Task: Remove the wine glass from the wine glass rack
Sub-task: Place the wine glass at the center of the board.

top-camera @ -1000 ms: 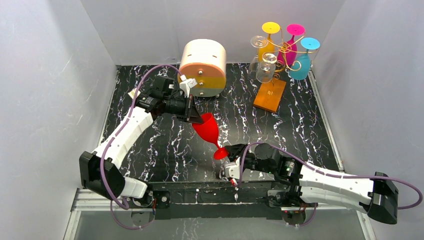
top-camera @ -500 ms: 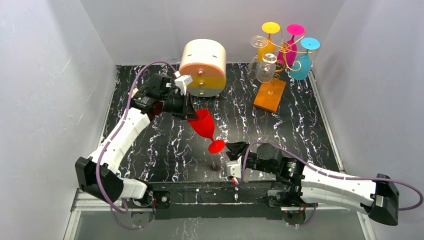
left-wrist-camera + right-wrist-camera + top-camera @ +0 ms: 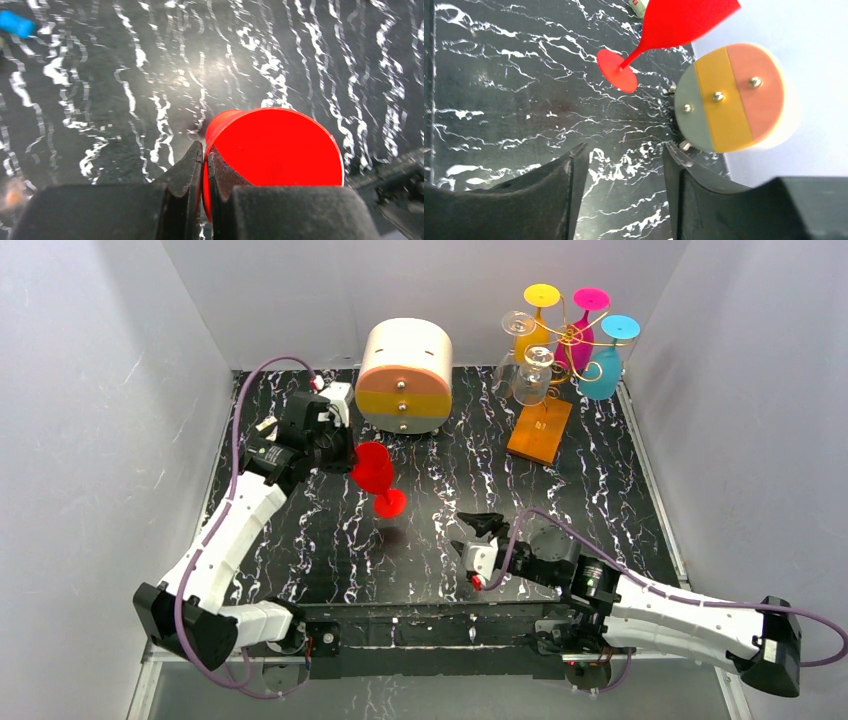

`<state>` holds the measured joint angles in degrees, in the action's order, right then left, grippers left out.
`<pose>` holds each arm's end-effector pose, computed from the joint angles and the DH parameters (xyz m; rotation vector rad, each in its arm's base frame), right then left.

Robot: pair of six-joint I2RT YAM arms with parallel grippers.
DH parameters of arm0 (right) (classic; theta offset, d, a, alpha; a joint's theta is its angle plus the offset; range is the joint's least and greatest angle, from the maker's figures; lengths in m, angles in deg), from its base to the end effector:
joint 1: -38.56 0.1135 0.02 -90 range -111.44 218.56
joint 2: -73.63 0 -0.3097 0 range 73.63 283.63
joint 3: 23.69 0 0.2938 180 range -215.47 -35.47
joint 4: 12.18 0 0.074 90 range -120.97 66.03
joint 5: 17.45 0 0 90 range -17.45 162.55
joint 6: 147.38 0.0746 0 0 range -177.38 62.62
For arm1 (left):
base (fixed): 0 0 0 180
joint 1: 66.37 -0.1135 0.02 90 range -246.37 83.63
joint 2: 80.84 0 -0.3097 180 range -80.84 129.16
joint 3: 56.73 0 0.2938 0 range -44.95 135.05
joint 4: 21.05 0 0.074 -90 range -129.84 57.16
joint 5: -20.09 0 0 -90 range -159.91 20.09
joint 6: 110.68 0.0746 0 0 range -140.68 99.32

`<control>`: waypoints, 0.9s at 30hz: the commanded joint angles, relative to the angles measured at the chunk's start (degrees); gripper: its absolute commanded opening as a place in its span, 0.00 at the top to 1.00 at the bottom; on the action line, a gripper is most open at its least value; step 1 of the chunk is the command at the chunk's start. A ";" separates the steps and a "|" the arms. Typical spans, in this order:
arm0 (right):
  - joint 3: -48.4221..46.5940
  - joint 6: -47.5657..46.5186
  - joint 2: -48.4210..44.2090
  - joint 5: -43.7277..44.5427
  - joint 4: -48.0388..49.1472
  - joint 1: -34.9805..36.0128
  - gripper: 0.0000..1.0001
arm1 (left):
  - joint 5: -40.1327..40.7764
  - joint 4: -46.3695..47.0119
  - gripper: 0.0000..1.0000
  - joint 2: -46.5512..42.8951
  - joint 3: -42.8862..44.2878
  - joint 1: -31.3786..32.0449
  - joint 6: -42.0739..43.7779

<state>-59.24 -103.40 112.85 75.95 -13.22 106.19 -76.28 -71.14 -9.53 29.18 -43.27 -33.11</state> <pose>0.0883 0.2029 0.2783 -1.3626 0.9450 0.2379 0.2963 -0.1354 0.3949 0.2703 2.2088 -0.4675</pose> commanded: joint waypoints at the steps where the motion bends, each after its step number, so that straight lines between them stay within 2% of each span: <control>1: -4.27 17.20 -0.13 4.15 2.95 0.13 0.34 | 15.37 2.82 1.00 -3.44 -2.18 0.02 0.38; 6: -12.34 38.76 3.99 8.66 -2.49 0.12 0.26 | 24.83 4.80 1.00 -1.44 -3.88 -0.46 0.83; 11: -20.97 59.01 10.47 16.73 -12.78 0.07 0.15 | 25.52 7.11 1.00 2.64 -4.35 -1.25 -0.34; 13: -23.54 65.00 13.10 17.05 -18.43 0.13 0.10 | 25.81 8.26 1.00 3.79 -4.90 -1.66 -1.21; 18: -22.87 79.45 15.24 16.12 -19.75 0.08 0.02 | 24.84 12.64 1.00 6.73 -7.13 -4.49 -3.88; 24: -15.74 85.53 9.23 15.97 -11.24 0.08 0.01 | 22.87 15.62 1.00 9.18 -7.45 -7.29 -5.35; 27: -15.90 90.37 7.16 24.95 -16.97 -0.04 0.01 | 21.15 18.87 1.00 10.25 -9.67 -8.47 -7.44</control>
<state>-75.04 -21.83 123.03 91.51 -29.20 106.17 -53.44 -57.13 0.41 21.86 -50.33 -37.39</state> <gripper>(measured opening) 0.985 0.031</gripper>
